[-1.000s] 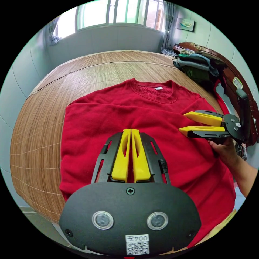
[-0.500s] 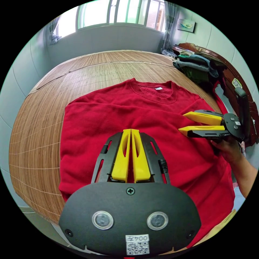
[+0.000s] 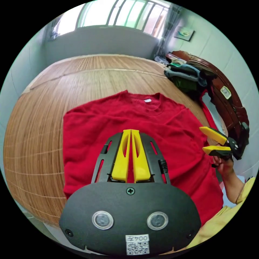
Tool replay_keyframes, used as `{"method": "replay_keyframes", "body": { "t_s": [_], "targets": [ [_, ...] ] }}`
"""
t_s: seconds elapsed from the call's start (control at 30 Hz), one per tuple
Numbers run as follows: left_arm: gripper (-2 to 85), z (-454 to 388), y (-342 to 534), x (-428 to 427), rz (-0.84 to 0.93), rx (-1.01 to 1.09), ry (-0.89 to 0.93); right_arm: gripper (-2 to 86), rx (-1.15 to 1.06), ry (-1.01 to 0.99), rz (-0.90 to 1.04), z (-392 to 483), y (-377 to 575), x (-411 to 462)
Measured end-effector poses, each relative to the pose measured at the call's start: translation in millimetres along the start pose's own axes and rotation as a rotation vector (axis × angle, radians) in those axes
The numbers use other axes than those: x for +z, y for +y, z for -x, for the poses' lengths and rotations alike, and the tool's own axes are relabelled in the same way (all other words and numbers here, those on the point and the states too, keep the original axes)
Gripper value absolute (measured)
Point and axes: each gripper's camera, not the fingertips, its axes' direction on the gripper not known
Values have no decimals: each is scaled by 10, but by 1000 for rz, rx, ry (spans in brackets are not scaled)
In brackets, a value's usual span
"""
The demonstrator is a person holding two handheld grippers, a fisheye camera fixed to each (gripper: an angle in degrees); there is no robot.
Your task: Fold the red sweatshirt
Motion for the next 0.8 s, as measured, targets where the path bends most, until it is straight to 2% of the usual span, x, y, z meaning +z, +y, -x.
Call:
{"method": "replay_keyframes", "body": {
  "t_s": [0.1, 0.27, 0.4, 0.5, 0.6, 0.8],
  "targets": [
    [4, -475, -358, 112, -25, 123, 54, 170, 94, 69, 2, -332, 457, -316],
    [9, -1425, -988, 652, 28, 260, 232, 91, 321, 50, -79, -1064, 1088, -729],
    [15, -2274, -1510, 1259, 103, 349, 334, 30, 477, -75, -138, -1707, 1432, -847],
    [14, -2763, -1782, 1739, 187, 415, 328, 45, 476, -212, -152, -2035, 1523, -841],
    [14, -2979, -1892, 2191, 250, 443, 258, 33, 458, -250, -96, -2247, 1525, -817],
    [9, -2688, -1955, 2773, 189, 247, 242, 115, 410, -392, -43, -2533, 1534, -742]
  ]
}}
